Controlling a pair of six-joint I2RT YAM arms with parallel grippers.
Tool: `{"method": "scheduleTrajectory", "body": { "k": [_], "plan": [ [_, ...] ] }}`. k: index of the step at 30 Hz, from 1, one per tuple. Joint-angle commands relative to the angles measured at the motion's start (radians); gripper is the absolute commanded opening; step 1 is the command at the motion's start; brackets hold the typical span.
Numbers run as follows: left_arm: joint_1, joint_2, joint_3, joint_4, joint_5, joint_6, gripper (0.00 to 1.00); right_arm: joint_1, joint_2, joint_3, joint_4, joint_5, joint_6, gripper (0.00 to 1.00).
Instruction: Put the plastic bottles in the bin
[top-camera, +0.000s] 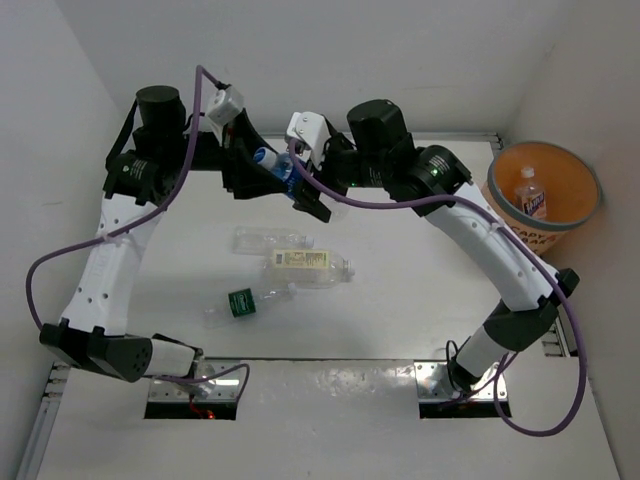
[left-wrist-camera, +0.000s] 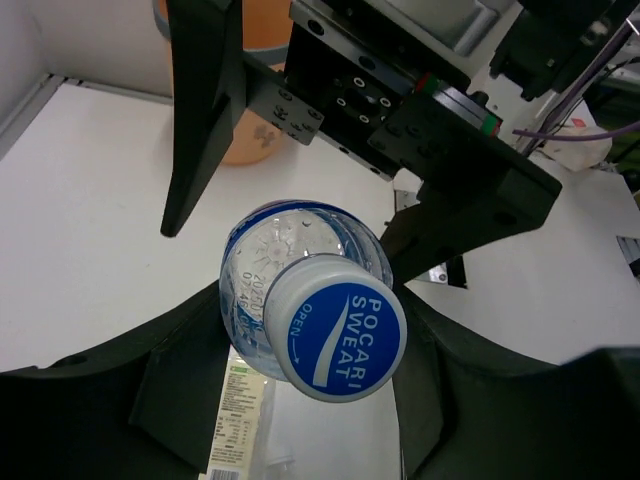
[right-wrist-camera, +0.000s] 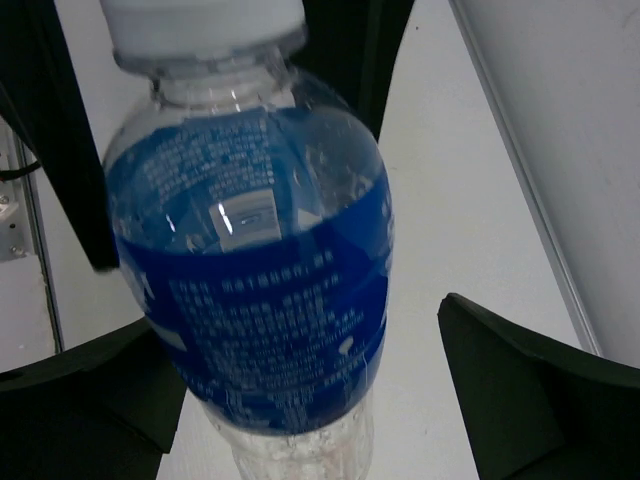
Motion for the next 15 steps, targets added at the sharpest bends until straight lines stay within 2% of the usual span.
{"method": "scheduleTrajectory", "body": {
  "k": [1,4,5,6,7,8,9,10,11,12,15],
  "plan": [
    [-0.035,-0.02,-0.017,0.129,0.039,-0.129,0.0,0.012,0.019,0.059,0.051,0.02,-0.014,1.0],
    [-0.035,-0.02,-0.04,0.195,0.039,-0.192,0.01,0.016,0.026,0.056,0.051,0.032,-0.02,0.85],
    [-0.035,-0.02,-0.04,0.216,0.039,-0.206,0.08,0.011,0.017,0.053,0.046,0.046,-0.026,0.72],
    [-0.035,-0.02,-0.04,0.225,0.039,-0.219,0.18,0.003,0.014,0.051,0.045,0.047,-0.026,0.66],
    [-0.035,-0.02,-0.04,0.235,0.039,-0.248,0.35,-0.03,0.008,0.039,0.043,0.047,-0.022,0.59],
    [-0.024,-0.02,-0.04,0.248,0.019,-0.263,0.46,-0.043,-0.016,0.034,0.052,0.049,-0.005,0.47],
    [-0.003,-0.02,-0.049,0.248,0.005,-0.275,0.55,-0.061,-0.024,0.03,0.057,0.047,0.013,0.41],
    [0.011,-0.02,-0.049,0.248,-0.006,-0.285,0.66,-0.129,-0.049,0.004,0.061,0.044,0.024,0.37],
    [0.026,-0.02,-0.049,0.258,-0.016,-0.285,0.67,-0.156,-0.076,-0.004,0.08,0.046,0.046,0.34],
    [0.058,-0.02,-0.059,0.267,-0.03,-0.285,0.75,-0.182,-0.089,-0.021,0.087,0.046,0.07,0.3],
    [0.112,-0.045,-0.088,0.3,-0.058,-0.285,0.76,-0.396,-0.165,-0.067,0.124,0.047,0.147,0.18]
  ]
}}
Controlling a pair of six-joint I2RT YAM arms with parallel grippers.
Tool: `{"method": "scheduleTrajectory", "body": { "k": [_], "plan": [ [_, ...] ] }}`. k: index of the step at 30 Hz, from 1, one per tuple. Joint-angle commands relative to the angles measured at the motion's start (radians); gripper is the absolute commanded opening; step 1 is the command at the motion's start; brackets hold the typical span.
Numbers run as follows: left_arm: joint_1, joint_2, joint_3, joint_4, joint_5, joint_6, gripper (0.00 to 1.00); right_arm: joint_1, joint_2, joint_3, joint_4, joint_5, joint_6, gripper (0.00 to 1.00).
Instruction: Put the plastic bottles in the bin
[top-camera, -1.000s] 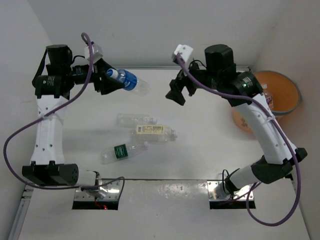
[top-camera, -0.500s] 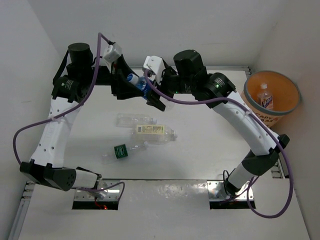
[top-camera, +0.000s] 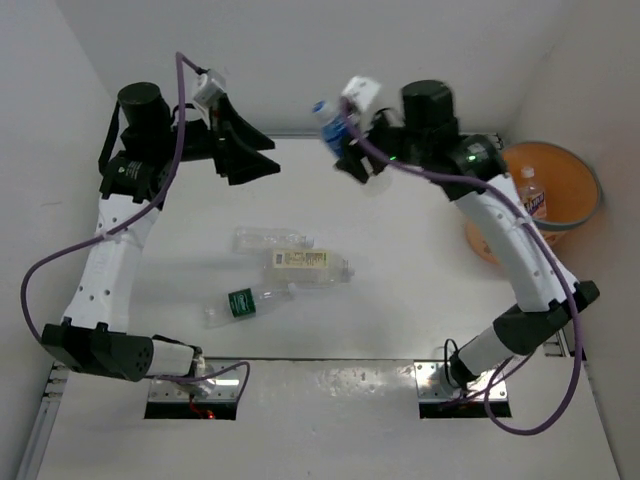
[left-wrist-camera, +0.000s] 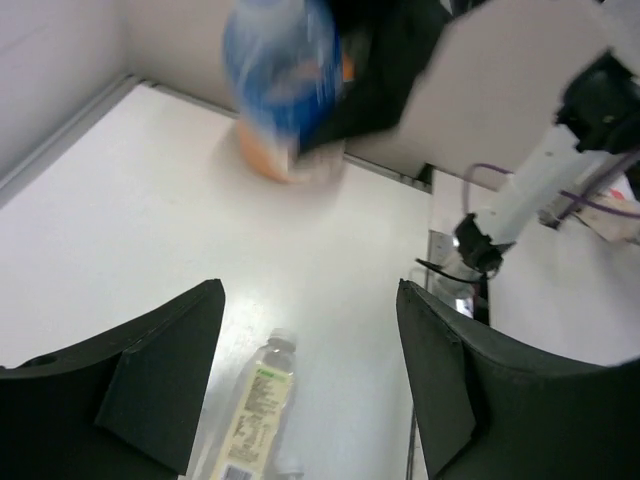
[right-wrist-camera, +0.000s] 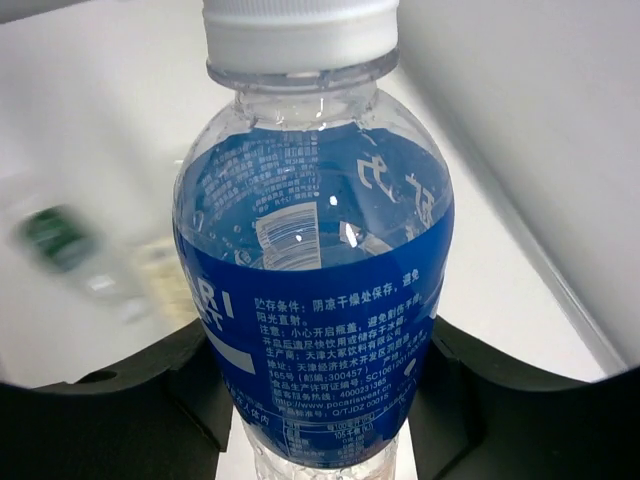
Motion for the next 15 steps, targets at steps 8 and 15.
{"method": "scheduleTrajectory", "body": {
  "k": [8,15],
  "plan": [
    [0.175,-0.05,-0.114,0.061,-0.093,0.048,0.83,-0.751,-0.35,-0.291,0.312,0.143,0.176,0.11],
    [0.225,-0.021,-0.142,-0.127,-0.294,0.274,0.88,-1.067,-0.397,-0.513,0.534,0.203,0.301,0.06]
  ]
}}
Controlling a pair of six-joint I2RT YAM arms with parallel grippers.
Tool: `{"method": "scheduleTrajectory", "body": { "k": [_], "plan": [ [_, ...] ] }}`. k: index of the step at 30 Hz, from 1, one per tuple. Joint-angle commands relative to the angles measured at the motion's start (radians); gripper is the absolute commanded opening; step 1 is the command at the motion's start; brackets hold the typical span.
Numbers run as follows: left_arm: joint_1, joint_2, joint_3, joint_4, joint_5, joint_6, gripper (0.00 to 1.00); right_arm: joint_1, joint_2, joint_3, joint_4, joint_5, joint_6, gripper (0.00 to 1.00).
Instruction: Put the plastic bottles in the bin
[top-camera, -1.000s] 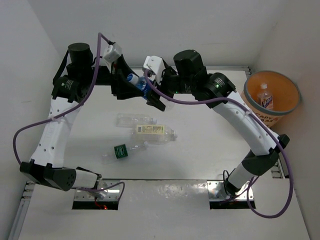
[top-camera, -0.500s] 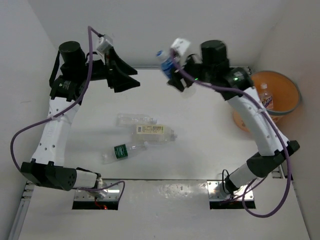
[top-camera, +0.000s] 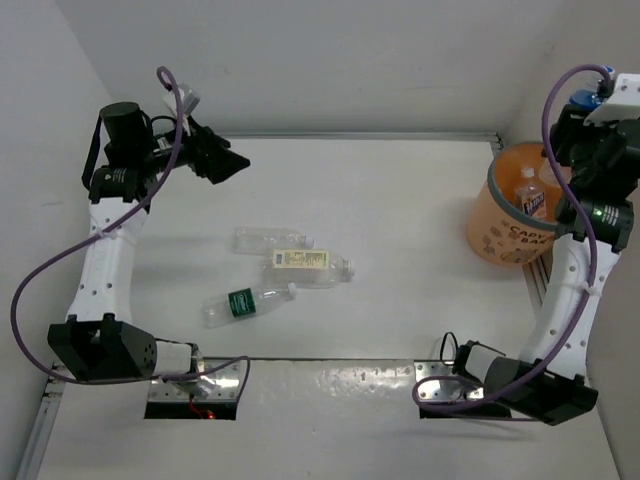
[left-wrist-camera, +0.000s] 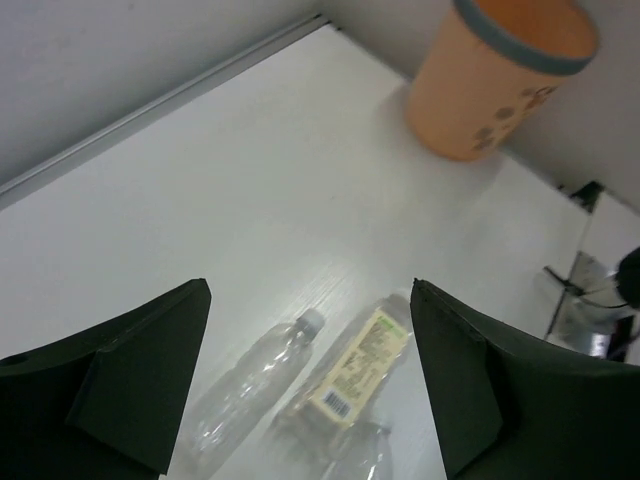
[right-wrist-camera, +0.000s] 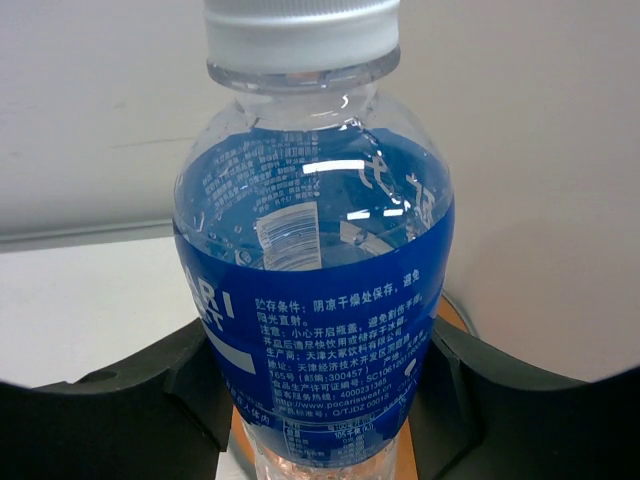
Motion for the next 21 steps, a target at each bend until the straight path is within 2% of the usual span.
{"method": "scheduleTrajectory", "body": {
  "k": [1,4,6,9,11,12,13,14,16,17,19,21],
  "plan": [
    [0.011,0.013,0.015,-0.149,-0.13,0.196,0.88,-0.058,0.025,-0.09,0.154,0.065,0.09,0.06],
    [0.011,0.032,0.028,-0.351,-0.256,0.414,0.88,-0.082,0.041,-0.156,0.244,0.134,0.104,0.06],
    [0.02,0.032,0.028,-0.425,-0.311,0.556,0.88,-0.106,0.045,-0.214,0.281,0.136,0.125,0.06],
    [0.056,0.023,-0.022,-0.539,-0.379,0.677,0.88,-0.11,0.05,-0.257,0.359,0.167,0.147,0.06],
    [0.086,0.023,-0.054,-0.618,-0.399,0.784,0.88,-0.108,0.052,-0.288,0.393,0.176,0.162,0.18],
    [0.108,0.032,-0.073,-0.681,-0.399,0.863,0.88,-0.108,0.05,-0.317,0.407,0.179,0.165,0.46],
    [0.108,0.032,-0.084,-0.71,-0.399,0.905,0.88,-0.107,0.048,-0.324,0.409,0.179,0.163,0.46],
    [0.132,0.041,-0.094,-0.744,-0.399,0.951,0.88,-0.107,0.05,-0.332,0.409,0.167,0.159,0.73],
    [0.152,0.053,-0.116,-0.802,-0.399,1.074,0.88,-0.107,0.05,-0.346,0.393,0.158,0.156,0.95],
    [0.162,0.065,-0.136,-0.845,-0.399,1.106,0.88,-0.108,0.05,-0.347,0.384,0.139,0.154,1.0],
    [0.175,0.09,-0.146,-0.893,-0.39,1.184,0.88,-0.108,0.049,-0.351,0.376,0.133,0.154,1.0],
    [0.185,0.09,-0.176,-0.893,-0.39,1.185,0.88,-0.11,0.039,-0.343,0.373,0.124,0.171,1.0]
  ]
}}
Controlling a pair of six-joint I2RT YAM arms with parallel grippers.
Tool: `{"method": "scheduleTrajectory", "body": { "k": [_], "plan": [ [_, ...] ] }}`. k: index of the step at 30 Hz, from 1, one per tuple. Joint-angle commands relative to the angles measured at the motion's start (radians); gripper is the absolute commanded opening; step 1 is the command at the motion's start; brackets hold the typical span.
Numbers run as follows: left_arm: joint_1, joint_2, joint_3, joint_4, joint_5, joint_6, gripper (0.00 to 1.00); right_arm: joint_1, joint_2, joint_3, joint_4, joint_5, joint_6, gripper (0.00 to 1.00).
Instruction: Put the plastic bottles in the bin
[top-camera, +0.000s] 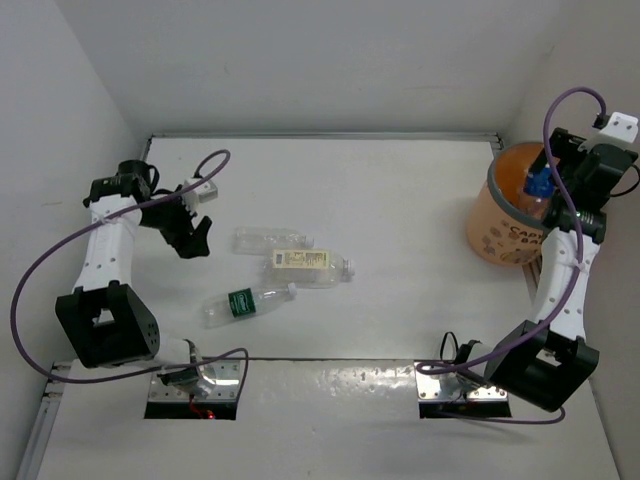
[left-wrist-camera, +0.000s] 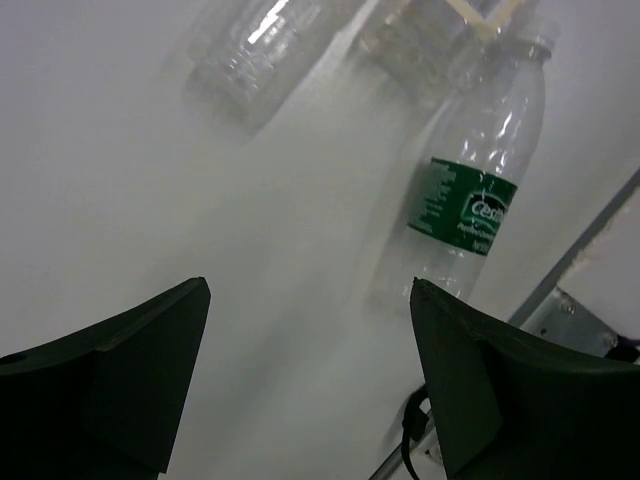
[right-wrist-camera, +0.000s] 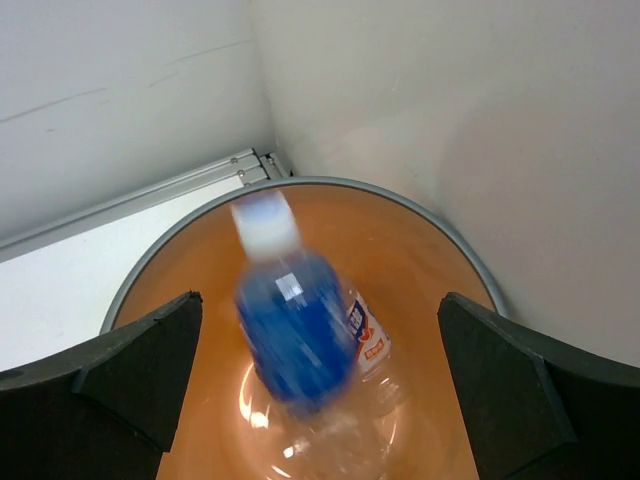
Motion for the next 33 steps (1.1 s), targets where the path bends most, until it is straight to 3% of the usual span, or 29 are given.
{"method": "scheduleTrajectory", "body": {
  "k": [1,9,16,26,30,33],
  "plan": [
    [0.015,0.008,-0.037,-0.095,0.014,0.178,0.88,-0.003,-0.034,0.011,0.029,-0.021,0.028,1.0],
    [-0.106,-0.047,-0.276,-0.069,-0.098,0.236,0.88,-0.003,-0.086,0.146,-0.113,-0.17,0.089,1.0],
    [-0.146,-0.073,-0.416,0.054,-0.12,0.178,0.89,-0.001,-0.14,0.159,-0.194,-0.26,0.105,1.0],
    [-0.334,-0.043,-0.614,0.282,-0.178,0.026,0.93,0.004,-0.151,0.186,-0.271,-0.343,0.088,1.0],
    [-0.354,-0.032,-0.624,0.364,-0.236,-0.046,0.86,0.008,-0.148,0.2,-0.289,-0.352,0.079,1.0],
    [-0.354,-0.032,-0.634,0.373,-0.268,-0.046,0.75,0.011,-0.145,0.217,-0.312,-0.383,0.074,1.0]
  ]
}}
